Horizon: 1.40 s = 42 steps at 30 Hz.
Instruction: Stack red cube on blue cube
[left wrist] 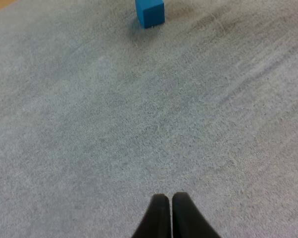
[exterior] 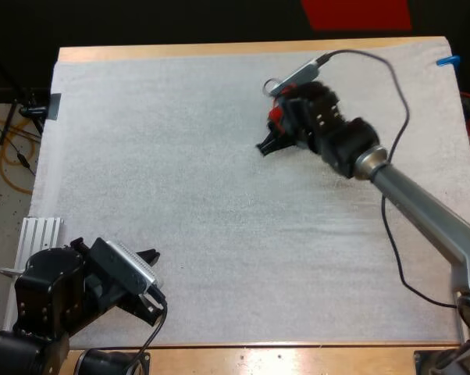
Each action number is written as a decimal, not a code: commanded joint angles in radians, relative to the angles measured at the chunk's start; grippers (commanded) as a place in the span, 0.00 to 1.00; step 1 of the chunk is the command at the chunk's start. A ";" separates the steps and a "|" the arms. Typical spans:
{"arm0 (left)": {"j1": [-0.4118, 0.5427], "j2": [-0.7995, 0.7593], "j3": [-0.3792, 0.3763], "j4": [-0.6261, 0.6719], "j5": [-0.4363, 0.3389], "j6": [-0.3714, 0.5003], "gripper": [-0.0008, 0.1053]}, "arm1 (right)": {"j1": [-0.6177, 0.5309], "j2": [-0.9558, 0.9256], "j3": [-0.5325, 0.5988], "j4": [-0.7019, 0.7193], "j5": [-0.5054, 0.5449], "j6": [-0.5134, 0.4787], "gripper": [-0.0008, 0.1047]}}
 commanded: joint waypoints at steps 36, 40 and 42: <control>-0.002 0.003 -0.002 -0.003 0.014 -0.007 0.01 | -0.144 0.270 -0.133 0.052 -0.031 0.076 0.26; -0.002 0.003 -0.002 -0.003 0.014 -0.007 0.01 | -0.149 0.270 -0.133 0.049 -0.042 0.077 0.26; -0.002 0.003 -0.002 -0.005 0.014 -0.007 0.01 | -0.149 0.270 -0.133 0.045 -0.070 0.077 0.26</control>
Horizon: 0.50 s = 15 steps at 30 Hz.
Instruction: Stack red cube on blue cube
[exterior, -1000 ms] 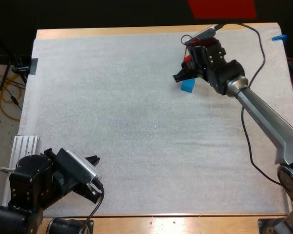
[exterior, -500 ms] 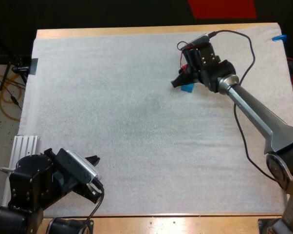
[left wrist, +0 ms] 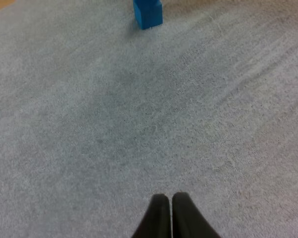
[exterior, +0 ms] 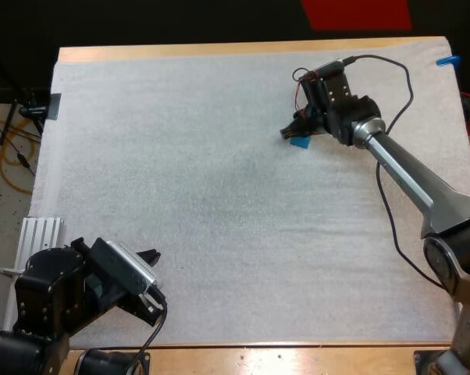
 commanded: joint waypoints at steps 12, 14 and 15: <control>-0.002 0.003 -0.002 -0.011 0.008 -0.007 0.01 | -0.002 -0.003 -0.009 -0.006 -0.030 0.004 0.27; -0.002 0.003 -0.002 -0.011 0.008 -0.007 0.01 | -0.002 0.000 -0.009 0.004 -0.030 0.004 0.31; -0.002 0.003 -0.002 -0.011 0.008 -0.007 0.01 | 0.001 0.000 -0.009 0.006 -0.030 0.004 0.33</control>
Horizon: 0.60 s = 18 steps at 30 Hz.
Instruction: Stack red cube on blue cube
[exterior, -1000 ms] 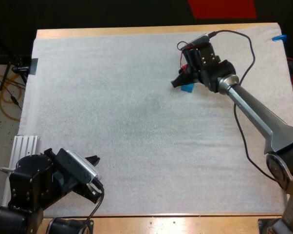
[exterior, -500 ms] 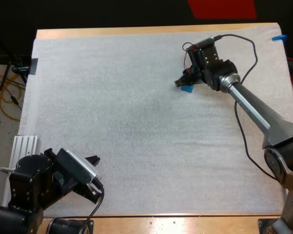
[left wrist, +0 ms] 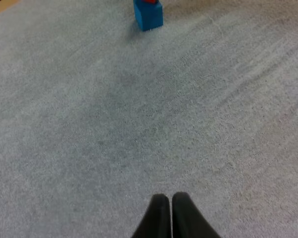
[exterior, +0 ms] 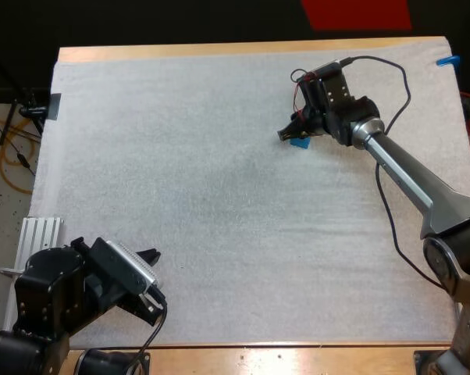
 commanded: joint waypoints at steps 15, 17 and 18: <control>-0.002 0.003 -0.002 -0.009 0.008 -0.007 0.01 | -0.001 0.000 -0.009 -0.001 -0.032 0.004 0.52; -0.002 0.003 -0.002 -0.009 0.008 -0.007 0.01 | 0.002 -0.010 -0.009 0.005 -0.029 0.004 0.52; -0.002 0.003 -0.002 -0.009 0.008 -0.007 0.01 | 0.002 -0.014 -0.009 0.005 -0.025 0.004 0.52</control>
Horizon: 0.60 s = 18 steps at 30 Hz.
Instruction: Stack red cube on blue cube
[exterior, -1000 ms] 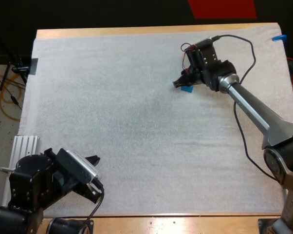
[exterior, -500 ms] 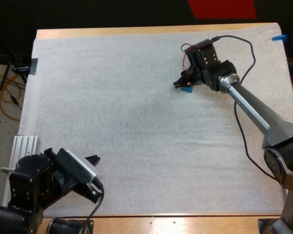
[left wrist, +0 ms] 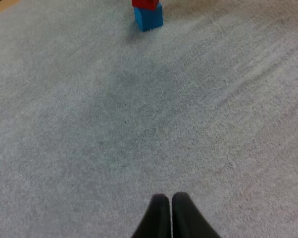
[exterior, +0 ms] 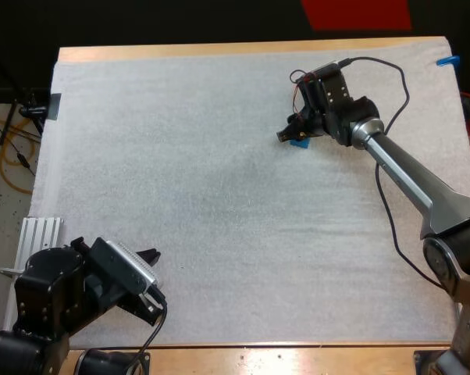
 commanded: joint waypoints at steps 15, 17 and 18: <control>-0.002 0.005 -0.002 -0.144 -0.093 -0.058 0.01 | -0.033 -0.269 -0.009 0.129 -0.015 -0.032 0.52; -0.002 0.038 0.001 -0.200 -0.218 -0.095 0.01 | -0.074 -0.295 -0.009 0.120 -0.019 0.007 0.52; -0.002 0.049 0.001 -0.221 -0.249 -0.100 0.01 | -0.087 -0.301 -0.009 0.120 -0.019 0.017 0.52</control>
